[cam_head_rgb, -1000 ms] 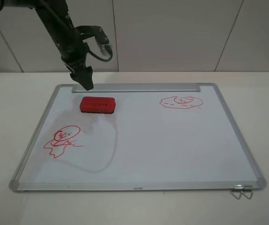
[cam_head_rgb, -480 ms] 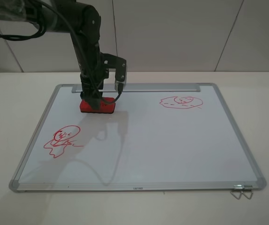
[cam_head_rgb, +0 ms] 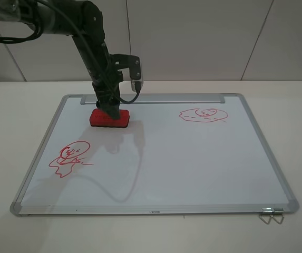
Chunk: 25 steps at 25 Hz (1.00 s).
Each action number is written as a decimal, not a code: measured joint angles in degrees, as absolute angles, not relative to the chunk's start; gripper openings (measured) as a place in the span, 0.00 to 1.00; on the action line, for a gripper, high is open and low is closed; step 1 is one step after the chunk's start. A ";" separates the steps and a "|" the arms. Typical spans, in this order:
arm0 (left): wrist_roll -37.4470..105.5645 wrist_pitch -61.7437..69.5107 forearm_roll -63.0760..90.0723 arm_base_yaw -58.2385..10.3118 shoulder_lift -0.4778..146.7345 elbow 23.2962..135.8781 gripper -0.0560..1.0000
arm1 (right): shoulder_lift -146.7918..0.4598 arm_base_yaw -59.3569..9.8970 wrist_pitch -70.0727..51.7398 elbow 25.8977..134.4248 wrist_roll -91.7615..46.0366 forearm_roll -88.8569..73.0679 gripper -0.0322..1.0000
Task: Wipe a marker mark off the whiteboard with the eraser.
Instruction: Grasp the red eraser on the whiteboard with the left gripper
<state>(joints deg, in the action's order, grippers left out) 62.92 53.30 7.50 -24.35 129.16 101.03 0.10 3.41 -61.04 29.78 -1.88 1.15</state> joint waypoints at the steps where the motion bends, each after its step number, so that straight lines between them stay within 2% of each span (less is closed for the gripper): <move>1: 62.87 53.03 7.50 -24.36 129.16 101.03 0.79 | 0.10 3.41 -61.04 29.78 -1.88 1.15 0.72; 25: 62.54 49.54 2.34 -24.36 133.95 101.03 0.79 | 0.10 3.41 -61.04 29.78 -1.88 1.15 0.72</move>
